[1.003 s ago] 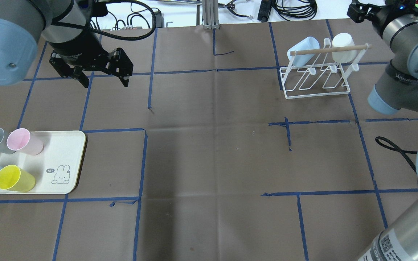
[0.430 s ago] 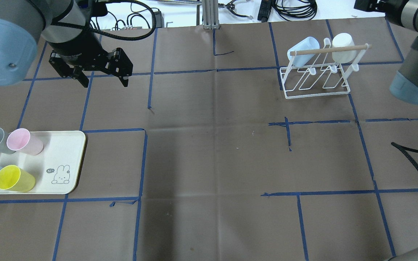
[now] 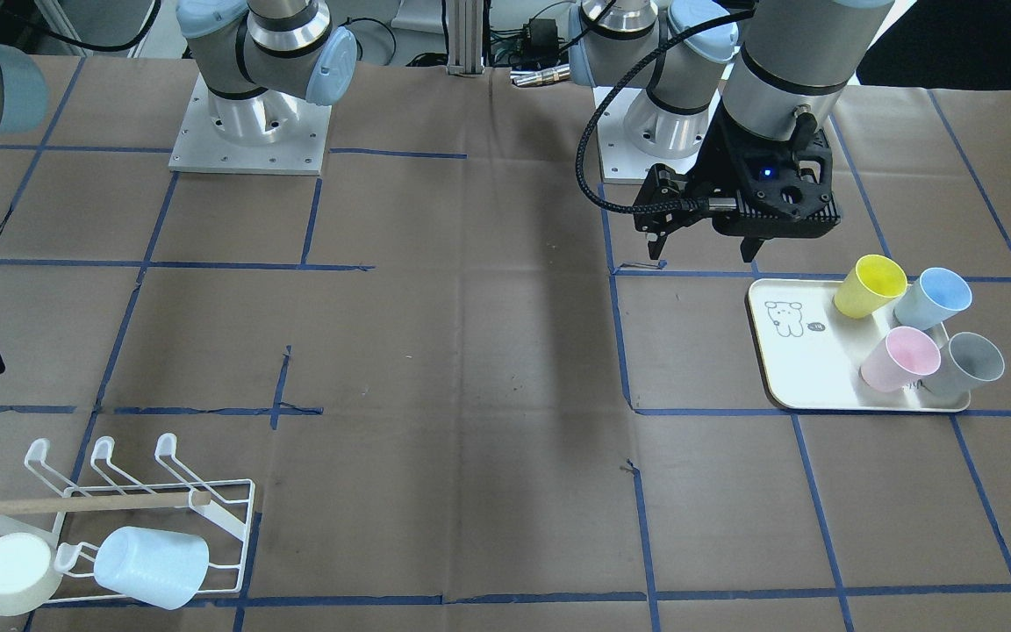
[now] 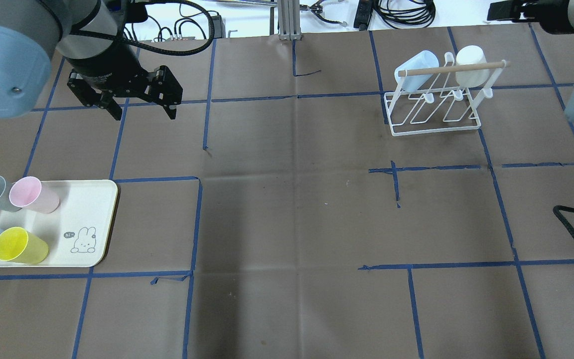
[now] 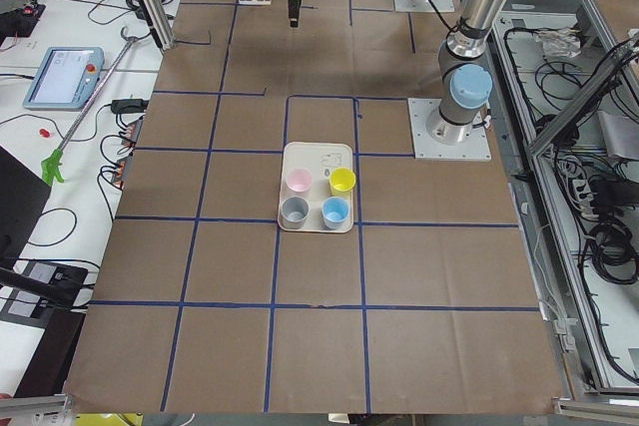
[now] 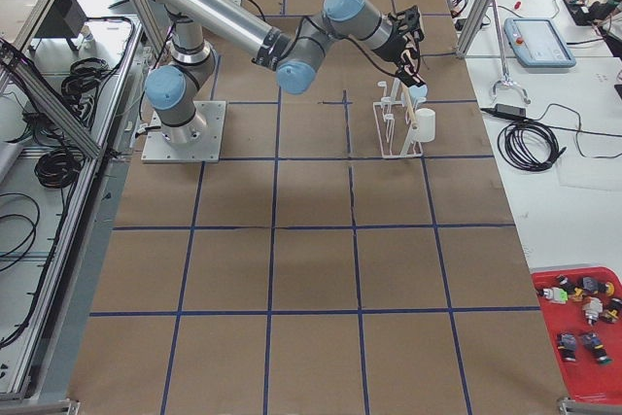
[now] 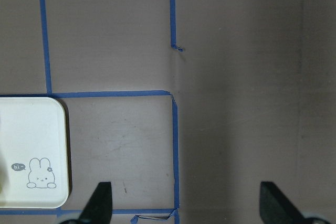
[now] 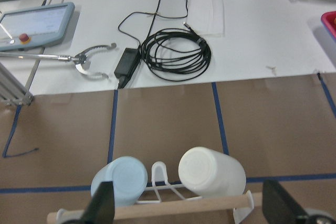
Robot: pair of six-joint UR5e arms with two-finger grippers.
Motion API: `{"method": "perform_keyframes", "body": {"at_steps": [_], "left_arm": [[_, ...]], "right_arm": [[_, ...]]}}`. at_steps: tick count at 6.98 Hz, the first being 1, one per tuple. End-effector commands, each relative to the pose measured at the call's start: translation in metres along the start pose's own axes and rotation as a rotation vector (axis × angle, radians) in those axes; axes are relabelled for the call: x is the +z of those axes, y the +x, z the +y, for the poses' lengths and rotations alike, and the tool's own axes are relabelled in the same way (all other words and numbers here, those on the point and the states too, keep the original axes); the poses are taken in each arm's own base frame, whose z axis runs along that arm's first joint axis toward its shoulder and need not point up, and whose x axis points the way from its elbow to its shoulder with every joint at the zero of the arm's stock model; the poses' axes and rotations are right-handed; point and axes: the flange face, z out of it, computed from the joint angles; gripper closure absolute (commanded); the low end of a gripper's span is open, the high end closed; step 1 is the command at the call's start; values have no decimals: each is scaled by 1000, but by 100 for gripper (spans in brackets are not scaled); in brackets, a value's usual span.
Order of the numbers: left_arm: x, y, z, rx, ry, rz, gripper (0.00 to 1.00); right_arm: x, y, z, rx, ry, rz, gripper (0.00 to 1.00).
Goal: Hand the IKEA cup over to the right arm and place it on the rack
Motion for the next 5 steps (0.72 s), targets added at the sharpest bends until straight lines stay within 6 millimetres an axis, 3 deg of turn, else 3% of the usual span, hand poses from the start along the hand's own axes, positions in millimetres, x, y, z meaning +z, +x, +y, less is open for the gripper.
{"method": "perform_keyframes", "body": {"at_steps": [1, 2, 3, 5], "left_arm": [[0, 0, 0, 0, -1, 0, 0], [1, 0, 0, 0, -1, 0, 0], [1, 0, -1, 0, -1, 0, 0], [0, 0, 0, 0, 1, 0, 0]], "right_arm": [[-25, -26, -12, 34, -215, -58, 0], [-28, -52, -16, 16, -307, -43, 0], [-30, -81, -9, -4, -420, -56, 0], [-30, -144, 21, -59, -630, -130, 0]]}}
